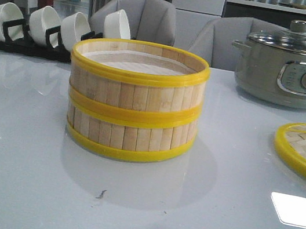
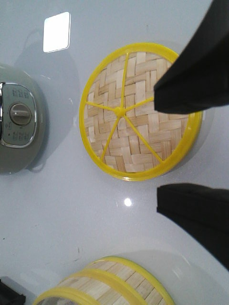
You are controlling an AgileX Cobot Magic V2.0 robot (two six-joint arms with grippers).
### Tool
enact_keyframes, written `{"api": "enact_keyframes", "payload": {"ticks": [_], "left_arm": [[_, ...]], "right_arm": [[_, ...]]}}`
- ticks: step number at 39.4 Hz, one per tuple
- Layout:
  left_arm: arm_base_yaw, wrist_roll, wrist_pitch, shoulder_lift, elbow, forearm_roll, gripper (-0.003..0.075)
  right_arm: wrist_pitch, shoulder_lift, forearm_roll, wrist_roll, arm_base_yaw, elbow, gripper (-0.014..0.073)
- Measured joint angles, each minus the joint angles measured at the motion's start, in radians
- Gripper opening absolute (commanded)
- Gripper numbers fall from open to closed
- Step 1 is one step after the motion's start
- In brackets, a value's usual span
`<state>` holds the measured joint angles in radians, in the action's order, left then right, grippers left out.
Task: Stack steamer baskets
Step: 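Open the left gripper and raise it away from the stack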
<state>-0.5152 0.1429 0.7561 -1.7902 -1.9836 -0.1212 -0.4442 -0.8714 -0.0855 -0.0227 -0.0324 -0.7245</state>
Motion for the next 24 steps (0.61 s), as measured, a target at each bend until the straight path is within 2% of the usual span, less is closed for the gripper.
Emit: {"api": "enact_keyframes", "payload": {"ticks": [10,17,24], "left_arm": [[0.228,0.000,-0.010,0.193,0.052,-0.008,0.0106],[0.348,0.000,-0.083,0.377,0.263,-0.035,0.0106],[0.372,0.000,-0.189,0.569,0.550,-0.043,0.0106]], "right_arm": [[0.000,0.000,0.000,0.000,0.000,0.000,0.0444],[0.000,0.000,0.000,0.000,0.000,0.000,0.0444],[0.000,0.000,0.000,0.000,0.000,0.000,0.0444]]}}
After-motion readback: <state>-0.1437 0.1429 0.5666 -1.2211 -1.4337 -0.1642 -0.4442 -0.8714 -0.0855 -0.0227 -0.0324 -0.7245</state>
